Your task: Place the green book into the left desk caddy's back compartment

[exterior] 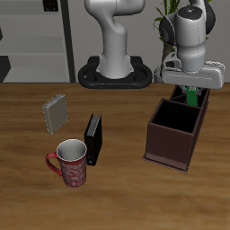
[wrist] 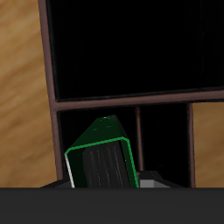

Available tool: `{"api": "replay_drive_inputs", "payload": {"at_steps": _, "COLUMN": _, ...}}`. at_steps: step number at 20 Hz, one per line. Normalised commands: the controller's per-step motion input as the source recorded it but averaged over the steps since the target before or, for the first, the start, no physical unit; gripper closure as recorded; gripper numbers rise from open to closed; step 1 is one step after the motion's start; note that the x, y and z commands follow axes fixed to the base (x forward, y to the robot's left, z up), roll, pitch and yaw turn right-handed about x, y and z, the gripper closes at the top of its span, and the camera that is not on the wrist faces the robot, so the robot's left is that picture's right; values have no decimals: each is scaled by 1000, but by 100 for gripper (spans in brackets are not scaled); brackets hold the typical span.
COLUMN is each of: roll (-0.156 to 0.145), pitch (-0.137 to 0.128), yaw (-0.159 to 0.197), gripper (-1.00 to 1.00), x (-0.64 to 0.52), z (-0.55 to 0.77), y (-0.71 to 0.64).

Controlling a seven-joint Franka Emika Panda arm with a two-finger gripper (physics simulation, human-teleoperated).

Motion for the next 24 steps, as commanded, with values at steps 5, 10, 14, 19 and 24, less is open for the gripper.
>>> {"api": "replay_drive_inputs", "payload": {"at_steps": 5, "roll": -13, "pitch": 50, "yaw": 28, "gripper": 100, "x": 160, "z": -345, "y": 1}}
{"api": "replay_drive_inputs", "payload": {"at_steps": 10, "roll": 7, "pitch": 29, "yaw": 25, "gripper": -100, "x": 74, "z": -144, "y": 32}}
{"api": "replay_drive_inputs", "payload": {"at_steps": 14, "roll": 2, "pitch": -5, "yaw": -10, "gripper": -100, "x": 49, "z": 85, "y": -44}}
{"api": "replay_drive_inputs", "payload": {"at_steps": 19, "roll": -30, "pitch": -27, "yaw": -5, "gripper": -100, "x": -3, "z": 166, "y": -79}}
{"api": "replay_drive_inputs", "payload": {"at_steps": 24, "roll": -12, "pitch": -3, "yaw": -17, "gripper": -100, "x": 24, "z": 139, "y": -56}}
